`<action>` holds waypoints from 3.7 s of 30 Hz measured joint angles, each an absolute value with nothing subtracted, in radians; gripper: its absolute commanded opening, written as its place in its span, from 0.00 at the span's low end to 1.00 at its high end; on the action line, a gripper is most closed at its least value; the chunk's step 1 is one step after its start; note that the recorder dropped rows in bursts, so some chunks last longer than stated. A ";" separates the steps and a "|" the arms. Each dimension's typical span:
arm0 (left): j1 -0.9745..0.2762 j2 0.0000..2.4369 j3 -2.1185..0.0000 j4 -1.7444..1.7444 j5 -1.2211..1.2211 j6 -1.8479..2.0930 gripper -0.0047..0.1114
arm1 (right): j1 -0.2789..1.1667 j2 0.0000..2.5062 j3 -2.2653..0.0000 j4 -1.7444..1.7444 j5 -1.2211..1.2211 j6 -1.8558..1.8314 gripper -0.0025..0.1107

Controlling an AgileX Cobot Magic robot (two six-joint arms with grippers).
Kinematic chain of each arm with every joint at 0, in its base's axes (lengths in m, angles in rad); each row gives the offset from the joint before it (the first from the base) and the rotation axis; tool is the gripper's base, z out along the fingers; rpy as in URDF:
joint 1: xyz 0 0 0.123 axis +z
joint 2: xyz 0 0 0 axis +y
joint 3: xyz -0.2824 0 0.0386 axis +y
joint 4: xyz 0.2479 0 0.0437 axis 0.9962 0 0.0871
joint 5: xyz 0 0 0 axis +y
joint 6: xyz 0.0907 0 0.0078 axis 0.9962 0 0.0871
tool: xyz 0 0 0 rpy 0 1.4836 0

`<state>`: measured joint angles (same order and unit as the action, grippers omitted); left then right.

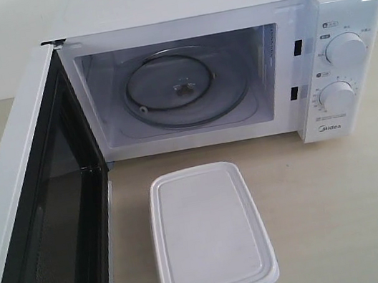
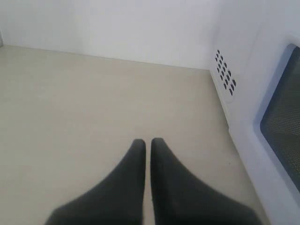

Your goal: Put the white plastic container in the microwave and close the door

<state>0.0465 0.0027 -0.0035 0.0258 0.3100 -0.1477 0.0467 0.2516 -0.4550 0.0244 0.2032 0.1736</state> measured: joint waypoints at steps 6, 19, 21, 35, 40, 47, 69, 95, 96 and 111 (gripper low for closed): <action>0.046 0.003 -0.004 0.026 0.310 -0.148 0.08 | 0.047 0.252 -0.455 0.058 0.203 0.211 0.02; 0.046 0.003 -0.004 0.026 0.310 -0.148 0.08 | 0.047 0.389 -0.486 0.411 0.394 -0.035 0.02; 0.046 0.003 -0.004 0.026 0.310 -0.148 0.08 | 0.047 0.479 -0.522 0.541 0.471 -0.173 0.02; 0.046 0.003 -0.004 0.026 0.310 -0.148 0.08 | 0.047 1.144 -0.746 1.088 0.908 -0.724 0.02; 0.046 0.003 -0.004 0.026 0.310 -0.148 0.08 | 0.047 1.264 -0.738 1.269 1.023 -0.918 0.02; 0.046 0.003 -0.004 0.026 0.310 -0.148 0.08 | 0.047 1.439 -0.641 1.482 1.199 -1.151 0.02; 0.046 0.003 -0.004 0.026 0.310 -0.148 0.08 | 0.047 1.638 -0.641 1.471 1.109 -1.141 0.42; 0.046 0.003 -0.004 0.026 0.310 -0.148 0.08 | 0.148 1.883 -0.685 1.582 0.964 -1.273 0.42; 0.046 0.003 -0.004 0.026 0.310 -0.148 0.08 | 0.152 1.883 -0.688 1.584 0.963 -1.275 0.42; 0.046 0.003 -0.004 0.026 0.310 -0.148 0.08 | 0.159 1.885 -0.698 1.541 0.919 -1.268 0.41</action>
